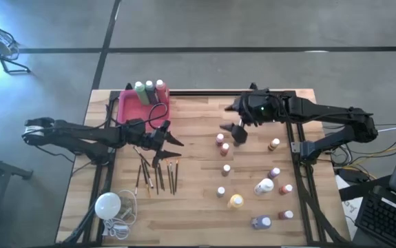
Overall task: Pick & Place Paint Supplies
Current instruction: Put the large white paint bottle into the pink bin
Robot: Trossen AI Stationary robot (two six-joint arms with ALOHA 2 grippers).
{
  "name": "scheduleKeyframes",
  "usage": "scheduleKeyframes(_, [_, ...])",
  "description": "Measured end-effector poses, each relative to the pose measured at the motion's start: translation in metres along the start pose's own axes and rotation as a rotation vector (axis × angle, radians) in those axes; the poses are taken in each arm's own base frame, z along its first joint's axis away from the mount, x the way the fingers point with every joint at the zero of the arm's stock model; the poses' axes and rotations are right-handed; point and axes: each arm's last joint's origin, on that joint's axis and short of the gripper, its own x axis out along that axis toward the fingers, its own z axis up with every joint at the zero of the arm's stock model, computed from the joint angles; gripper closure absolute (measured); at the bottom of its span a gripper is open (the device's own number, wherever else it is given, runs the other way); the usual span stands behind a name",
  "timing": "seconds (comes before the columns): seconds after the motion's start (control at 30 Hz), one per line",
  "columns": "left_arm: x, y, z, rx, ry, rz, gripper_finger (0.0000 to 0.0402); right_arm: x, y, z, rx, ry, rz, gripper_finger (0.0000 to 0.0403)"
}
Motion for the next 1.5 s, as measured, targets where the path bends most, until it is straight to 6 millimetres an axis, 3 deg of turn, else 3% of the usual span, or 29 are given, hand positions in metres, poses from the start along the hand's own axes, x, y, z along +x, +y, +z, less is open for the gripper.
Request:
scheduleKeyframes(0.17, [0.0, 0.0, 0.0, 0.0, 0.0, 0.001, 0.0209, -0.003, 0.028, -0.012, -0.077, 0.063, 0.053, 0.0039])
scheduleKeyframes(0.37, [0.0, 0.0, 0.0, 0.0, 0.0, 0.001, 0.0209, -0.014, 0.065, -0.032, -0.171, 0.116, -0.043, 0.0047])
scheduleKeyframes(0.53, [0.0, 0.0, 0.0, 0.0, 0.0, 0.001, 0.0209, -0.023, 0.083, -0.048, -0.096, 0.188, -0.022, 0.0064])
scheduleKeyframes(0.7, [0.0, 0.0, 0.0, 0.0, 0.0, 0.001, 0.0209, -0.026, 0.091, -0.052, -0.159, 0.195, 0.002, 0.0078])
scheduleKeyframes(0.93, [0.0, 0.0, 0.0, 0.0, 0.0, 0.001, 0.0209, -0.026, 0.092, -0.055, -0.09, 0.212, -0.002, 0.0099])
scheduleKeyframes(1.1, [0.0, 0.0, 0.0, 0.001, 0.0, 0.002, 0.0209, -0.019, 0.098, -0.076, -0.039, 0.33, 0.09, 0.0116])
scheduleKeyframes(1.5, [0.0, 0.0, 0.0, 0.001, 0.0, 0.002, 0.0209, -0.018, 0.121, -0.13, 0.088, 0.48, 0.106, 0.0156])
